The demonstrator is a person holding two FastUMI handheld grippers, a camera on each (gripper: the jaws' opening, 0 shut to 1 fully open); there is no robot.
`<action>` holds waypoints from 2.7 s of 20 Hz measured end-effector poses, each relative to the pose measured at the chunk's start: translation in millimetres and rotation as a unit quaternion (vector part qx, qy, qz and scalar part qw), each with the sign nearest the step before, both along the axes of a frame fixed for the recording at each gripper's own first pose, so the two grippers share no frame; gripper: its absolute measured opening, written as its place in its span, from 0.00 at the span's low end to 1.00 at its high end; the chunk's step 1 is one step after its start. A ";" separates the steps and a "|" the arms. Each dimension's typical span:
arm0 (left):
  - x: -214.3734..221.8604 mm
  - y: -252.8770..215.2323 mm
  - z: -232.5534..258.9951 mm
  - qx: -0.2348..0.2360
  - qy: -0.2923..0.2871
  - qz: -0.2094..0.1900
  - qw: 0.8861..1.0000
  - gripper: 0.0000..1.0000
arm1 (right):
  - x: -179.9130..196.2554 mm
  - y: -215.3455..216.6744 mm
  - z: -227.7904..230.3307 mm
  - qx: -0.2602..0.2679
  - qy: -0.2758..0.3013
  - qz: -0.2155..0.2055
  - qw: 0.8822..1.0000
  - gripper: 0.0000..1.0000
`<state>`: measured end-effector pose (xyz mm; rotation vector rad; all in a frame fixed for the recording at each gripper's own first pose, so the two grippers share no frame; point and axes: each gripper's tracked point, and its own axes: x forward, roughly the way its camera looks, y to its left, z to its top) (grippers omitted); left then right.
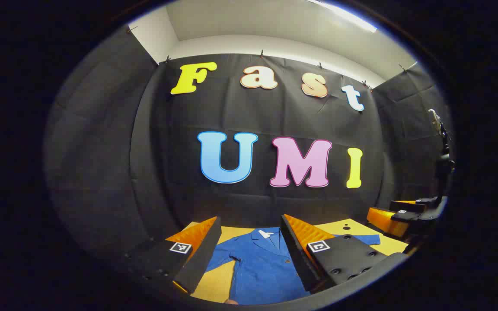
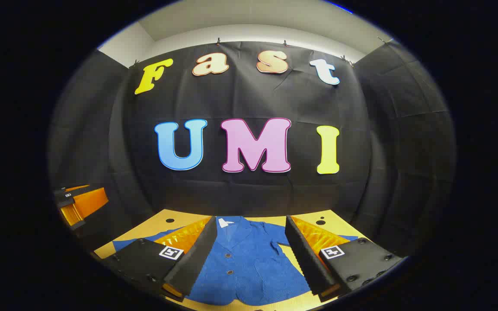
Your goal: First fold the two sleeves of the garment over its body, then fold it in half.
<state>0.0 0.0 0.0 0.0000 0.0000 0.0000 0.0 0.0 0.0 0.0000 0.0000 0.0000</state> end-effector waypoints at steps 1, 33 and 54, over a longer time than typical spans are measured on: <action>2.6 0.1 -0.3 0.001 0.002 0.005 1.000 0.80 | 3.9 -0.2 0.0 0.001 0.000 0.004 1.000 0.95; 45.3 -21.3 -6.9 0.028 0.015 0.010 0.999 0.80 | 44.2 -3.4 15.2 -0.005 -0.031 0.029 0.999 0.99; 78.1 -36.4 -24.6 0.015 0.037 0.007 0.999 0.80 | 93.4 -45.8 -32.8 0.016 0.026 0.000 1.000 0.99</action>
